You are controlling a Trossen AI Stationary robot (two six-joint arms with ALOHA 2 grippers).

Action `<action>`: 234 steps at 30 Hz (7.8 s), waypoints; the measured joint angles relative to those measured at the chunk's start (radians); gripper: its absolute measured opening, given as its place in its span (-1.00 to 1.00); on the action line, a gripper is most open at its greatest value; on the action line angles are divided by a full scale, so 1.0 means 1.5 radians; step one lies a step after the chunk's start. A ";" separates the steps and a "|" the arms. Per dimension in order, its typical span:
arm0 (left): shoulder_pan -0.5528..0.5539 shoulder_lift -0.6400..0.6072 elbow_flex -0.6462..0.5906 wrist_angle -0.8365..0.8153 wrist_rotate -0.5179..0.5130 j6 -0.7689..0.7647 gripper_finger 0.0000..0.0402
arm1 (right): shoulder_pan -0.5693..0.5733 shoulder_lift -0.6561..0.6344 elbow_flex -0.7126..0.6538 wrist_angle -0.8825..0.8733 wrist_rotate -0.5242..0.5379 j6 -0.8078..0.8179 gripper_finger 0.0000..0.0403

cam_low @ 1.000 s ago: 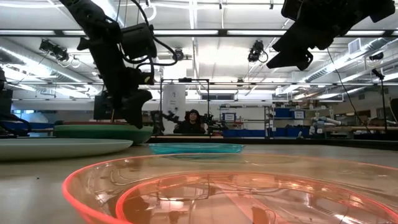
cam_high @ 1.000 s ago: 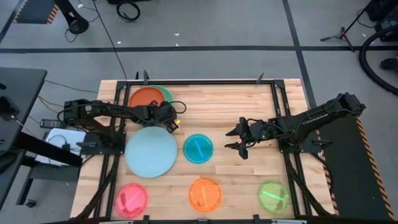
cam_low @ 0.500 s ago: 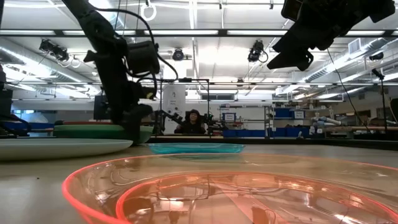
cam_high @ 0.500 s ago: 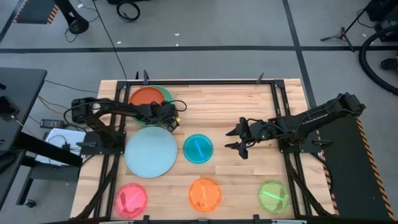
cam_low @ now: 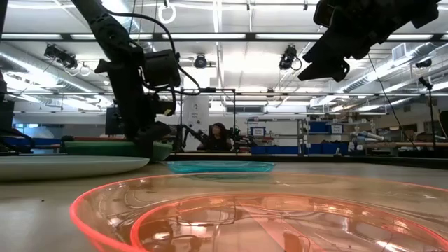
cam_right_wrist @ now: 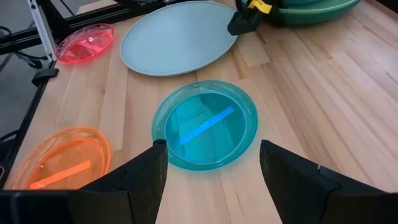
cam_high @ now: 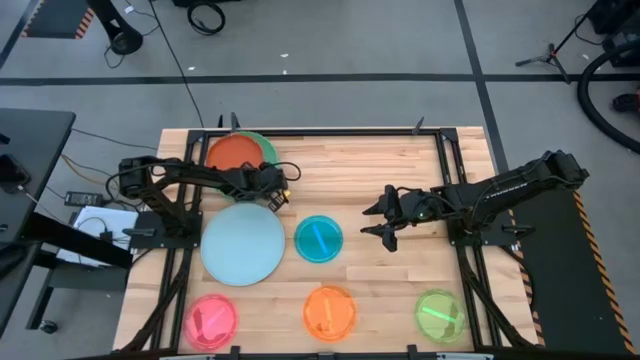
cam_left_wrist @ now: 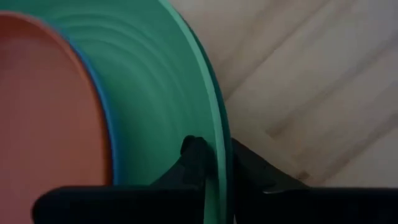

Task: Stack plastic plates
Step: Stack the stacked plates on top of the large light blue plate, then stack the small light blue plate on top of the orange plate

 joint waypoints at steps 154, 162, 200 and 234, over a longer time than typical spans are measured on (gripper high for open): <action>-0.795 -0.394 -0.047 0.086 0.051 -0.086 -0.29 | 0.083 0.593 0.353 -0.083 0.052 -0.214 -0.50; -0.842 -0.394 -0.047 0.144 0.029 -0.091 -0.29 | 0.070 0.593 0.348 -0.069 0.031 -0.210 -0.70; -0.740 -0.264 0.058 0.686 0.014 0.296 -0.29 | 0.033 0.715 0.708 0.035 -0.110 -0.624 -0.99; -0.739 -0.267 0.136 0.469 -0.061 0.223 -0.29 | -0.004 0.937 0.931 0.063 -0.029 -0.488 -0.12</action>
